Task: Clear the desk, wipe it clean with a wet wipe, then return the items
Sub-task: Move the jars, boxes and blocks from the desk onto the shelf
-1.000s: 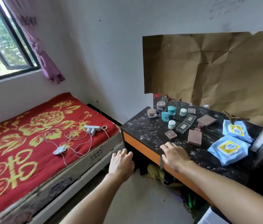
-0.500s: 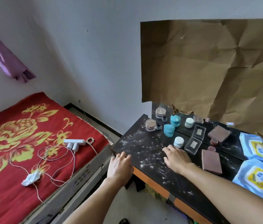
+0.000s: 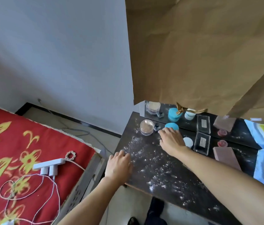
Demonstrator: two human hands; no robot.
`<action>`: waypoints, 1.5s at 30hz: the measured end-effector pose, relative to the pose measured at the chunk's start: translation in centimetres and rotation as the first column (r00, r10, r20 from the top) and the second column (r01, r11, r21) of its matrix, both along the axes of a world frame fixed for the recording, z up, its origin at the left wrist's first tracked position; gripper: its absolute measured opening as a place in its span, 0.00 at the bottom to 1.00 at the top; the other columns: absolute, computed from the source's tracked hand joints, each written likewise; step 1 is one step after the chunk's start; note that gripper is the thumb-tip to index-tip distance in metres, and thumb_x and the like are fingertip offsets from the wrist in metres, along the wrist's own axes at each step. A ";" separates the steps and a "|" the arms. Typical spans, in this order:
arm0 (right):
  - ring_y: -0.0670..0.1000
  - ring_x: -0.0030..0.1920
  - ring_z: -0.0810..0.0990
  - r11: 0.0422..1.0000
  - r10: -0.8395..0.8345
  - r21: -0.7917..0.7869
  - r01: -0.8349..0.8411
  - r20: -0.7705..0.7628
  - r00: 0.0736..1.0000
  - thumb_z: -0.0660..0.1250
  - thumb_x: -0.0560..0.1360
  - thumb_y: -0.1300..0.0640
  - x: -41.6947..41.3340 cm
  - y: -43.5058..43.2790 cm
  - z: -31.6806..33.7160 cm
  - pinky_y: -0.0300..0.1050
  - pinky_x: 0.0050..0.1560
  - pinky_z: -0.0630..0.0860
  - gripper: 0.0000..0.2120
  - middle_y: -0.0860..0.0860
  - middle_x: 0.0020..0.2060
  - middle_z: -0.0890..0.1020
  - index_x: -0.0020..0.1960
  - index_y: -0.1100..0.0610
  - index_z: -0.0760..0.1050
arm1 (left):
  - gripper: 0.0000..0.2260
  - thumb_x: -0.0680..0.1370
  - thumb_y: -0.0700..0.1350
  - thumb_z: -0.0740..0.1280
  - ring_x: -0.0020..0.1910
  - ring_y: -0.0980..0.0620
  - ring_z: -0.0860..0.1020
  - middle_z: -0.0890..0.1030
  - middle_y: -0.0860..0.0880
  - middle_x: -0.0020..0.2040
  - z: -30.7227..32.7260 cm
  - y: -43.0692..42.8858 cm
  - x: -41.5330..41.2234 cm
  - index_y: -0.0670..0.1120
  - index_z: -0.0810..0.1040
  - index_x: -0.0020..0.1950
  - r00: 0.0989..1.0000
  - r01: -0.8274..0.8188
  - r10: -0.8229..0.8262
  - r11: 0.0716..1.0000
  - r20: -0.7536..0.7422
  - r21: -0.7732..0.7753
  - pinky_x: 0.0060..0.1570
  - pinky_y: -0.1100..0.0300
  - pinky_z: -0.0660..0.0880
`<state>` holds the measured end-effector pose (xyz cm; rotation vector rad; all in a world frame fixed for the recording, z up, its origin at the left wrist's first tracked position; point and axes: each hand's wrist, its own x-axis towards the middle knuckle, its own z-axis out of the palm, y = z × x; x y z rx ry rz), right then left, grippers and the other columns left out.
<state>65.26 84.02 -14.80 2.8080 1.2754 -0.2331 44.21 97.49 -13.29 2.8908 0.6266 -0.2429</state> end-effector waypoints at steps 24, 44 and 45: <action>0.56 0.55 0.74 0.987 0.052 0.153 -0.042 -0.064 0.997 0.69 0.73 0.50 6.6 1.7 -4.6 0.56 0.68 0.62 0.14 0.52 0.50 0.79 0.55 0.55 0.75 | 0.23 0.75 0.48 0.66 0.58 0.43 0.72 0.69 0.45 0.63 -5.1 6.3 16.7 0.50 0.63 0.68 0.993 0.102 -0.108 0.988 -0.047 -0.112 0.56 0.50 0.73; 0.51 0.52 0.80 0.887 -0.395 0.162 0.432 -0.217 0.893 0.66 0.75 0.52 -3.9 -8.0 -1.8 0.45 0.44 0.78 0.17 0.50 0.60 0.74 0.62 0.55 0.70 | 0.32 0.72 0.48 0.72 0.65 0.42 0.64 0.62 0.44 0.66 -3.3 1.7 17.4 0.54 0.59 0.70 0.848 0.512 -0.518 0.855 -0.110 -0.079 0.55 0.48 0.77; 0.51 0.52 0.80 0.879 -0.418 0.158 0.450 -0.200 0.886 0.66 0.75 0.52 -4.9 -8.5 -1.5 0.44 0.44 0.78 0.17 0.50 0.60 0.75 0.62 0.55 0.70 | 0.32 0.72 0.48 0.71 0.64 0.43 0.65 0.62 0.44 0.65 -2.5 1.2 17.0 0.54 0.58 0.70 0.827 0.551 -0.554 0.833 -0.099 -0.060 0.54 0.48 0.76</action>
